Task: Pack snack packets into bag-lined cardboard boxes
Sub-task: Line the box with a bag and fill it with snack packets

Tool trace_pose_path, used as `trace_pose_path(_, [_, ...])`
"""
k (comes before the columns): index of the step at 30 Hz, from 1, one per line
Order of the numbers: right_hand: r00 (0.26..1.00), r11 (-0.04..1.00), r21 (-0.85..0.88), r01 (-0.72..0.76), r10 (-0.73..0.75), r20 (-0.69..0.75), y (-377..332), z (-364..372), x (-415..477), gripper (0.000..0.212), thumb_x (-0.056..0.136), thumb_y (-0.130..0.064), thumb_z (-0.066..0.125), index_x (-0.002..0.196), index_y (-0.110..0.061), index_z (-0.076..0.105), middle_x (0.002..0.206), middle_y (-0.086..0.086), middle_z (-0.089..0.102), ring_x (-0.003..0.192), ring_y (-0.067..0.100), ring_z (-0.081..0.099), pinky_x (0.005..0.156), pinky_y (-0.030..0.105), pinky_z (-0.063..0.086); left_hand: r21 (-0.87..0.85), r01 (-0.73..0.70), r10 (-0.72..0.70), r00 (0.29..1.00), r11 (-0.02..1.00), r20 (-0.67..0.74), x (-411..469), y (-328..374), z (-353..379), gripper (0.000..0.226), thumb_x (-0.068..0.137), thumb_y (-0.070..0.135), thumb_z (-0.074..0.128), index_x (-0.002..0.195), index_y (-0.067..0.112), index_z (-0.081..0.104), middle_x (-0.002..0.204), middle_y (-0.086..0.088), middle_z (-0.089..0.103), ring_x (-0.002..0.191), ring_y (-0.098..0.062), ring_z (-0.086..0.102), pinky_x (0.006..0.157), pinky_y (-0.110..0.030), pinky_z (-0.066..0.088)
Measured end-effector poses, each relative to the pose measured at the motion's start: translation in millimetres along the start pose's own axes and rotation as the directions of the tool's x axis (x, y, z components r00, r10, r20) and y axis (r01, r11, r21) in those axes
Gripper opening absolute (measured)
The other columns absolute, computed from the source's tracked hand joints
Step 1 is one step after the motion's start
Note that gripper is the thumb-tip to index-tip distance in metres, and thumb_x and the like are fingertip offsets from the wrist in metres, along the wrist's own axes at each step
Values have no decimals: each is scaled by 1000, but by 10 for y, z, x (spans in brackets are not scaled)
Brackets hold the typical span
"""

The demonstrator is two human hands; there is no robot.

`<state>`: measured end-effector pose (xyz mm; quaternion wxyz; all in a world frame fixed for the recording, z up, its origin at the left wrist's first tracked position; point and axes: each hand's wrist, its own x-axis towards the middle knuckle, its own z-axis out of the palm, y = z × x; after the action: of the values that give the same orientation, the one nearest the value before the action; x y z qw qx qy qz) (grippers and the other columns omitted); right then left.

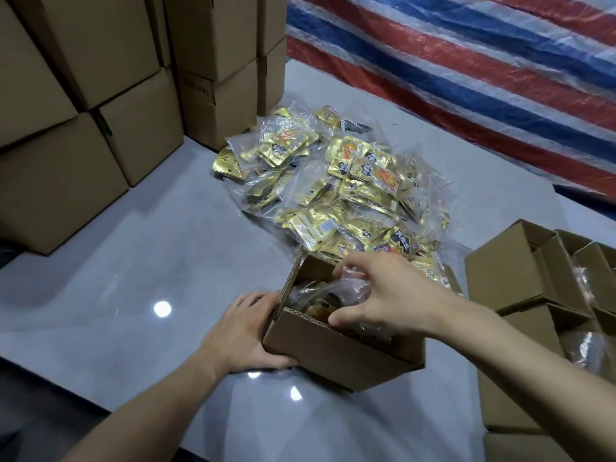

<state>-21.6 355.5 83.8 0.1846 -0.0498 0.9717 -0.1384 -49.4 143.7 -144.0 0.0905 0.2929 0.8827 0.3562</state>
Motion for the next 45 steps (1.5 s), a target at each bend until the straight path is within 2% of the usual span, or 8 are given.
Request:
trace_pose_path(3, [997, 989, 129, -73, 73, 9, 120, -9, -45, 77, 61, -54, 90, 126, -31, 56, 77, -18, 57, 65, -5, 56, 59, 11, 38, -2, -3, 3, 1000, 1000, 8, 0, -6, -2, 101, 51, 88, 68, 137, 42, 46, 133, 23, 49, 131, 0, 37, 109, -18, 24])
trace_pose_path(10, [996, 996, -39, -85, 84, -14, 264, 86, -111, 42, 67, -42, 89, 84, -24, 54, 98, -6, 45, 89, 14, 48, 75, 29, 43, 8, -19, 19, 1000, 1000, -5, 5, -4, -4, 102, 51, 87, 69, 139, 39, 47, 133, 20, 50, 130, -2, 38, 108, -19, 25])
trace_pose_path(15, [992, 998, 31, -47, 51, -113, 334, -59, -211, 40, 78, -22, 81, 61, -23, 45, 70, -7, 53, 72, 15, 52, 68, 36, 42, 17, -34, 34, 999, 999, -13, 8, 0, -4, 98, 52, 84, 71, 136, 35, 52, 129, 20, 52, 127, -3, 41, 106, -24, 30])
trace_pose_path(21, [998, 974, 218, 58, -50, -41, 319, -173, -290, 31, 89, -5, 66, 71, -18, 44, 75, 5, 66, 71, 12, 65, 61, 30, 50, 16, -25, 25, 1000, 1000, -18, 6, -2, -7, 98, 52, 85, 71, 134, 34, 53, 126, 17, 53, 123, -4, 42, 103, -20, 29])
trace_pose_path(25, [981, 996, -81, -26, 10, -192, 313, -149, -213, 22, 83, -14, 63, 79, -28, 46, 78, -9, 57, 82, 19, 57, 73, 40, 50, 29, -26, 27, 1000, 999, -5, 11, -4, -4, 98, 52, 87, 70, 134, 35, 53, 125, 18, 54, 122, -3, 42, 102, -20, 29])
trace_pose_path(36, [941, 982, -132, 131, -165, -295, 143, 386, -87, 43, 77, -5, 61, 112, -30, 62, 89, -11, 64, 78, 20, 61, 63, 36, 49, 32, -22, 22, 1000, 999, -2, 13, -2, -15, 103, 53, 87, 69, 139, 36, 50, 131, 16, 53, 126, -4, 41, 105, -20, 27])
trace_pose_path(41, [978, 972, 113, 204, -196, -75, 197, 372, -115, 11, 91, -42, 61, 99, -34, 62, 83, -17, 66, 78, 2, 61, 69, 29, 52, 72, -24, 22, 999, 997, 23, 30, -1, 4, 102, 53, 90, 66, 140, 41, 48, 129, 21, 51, 126, -1, 39, 105, -19, 27])
trace_pose_path(45, [967, 994, 91, 52, -73, 243, 260, 396, -148, 48, 105, -48, 35, 85, -12, 60, 83, 4, 64, 78, 20, 58, 81, 48, 49, 46, -12, 13, 1000, 999, -12, 7, 0, 8, 102, 50, 91, 69, 136, 40, 52, 126, 22, 53, 122, 2, 40, 98, -11, 22])
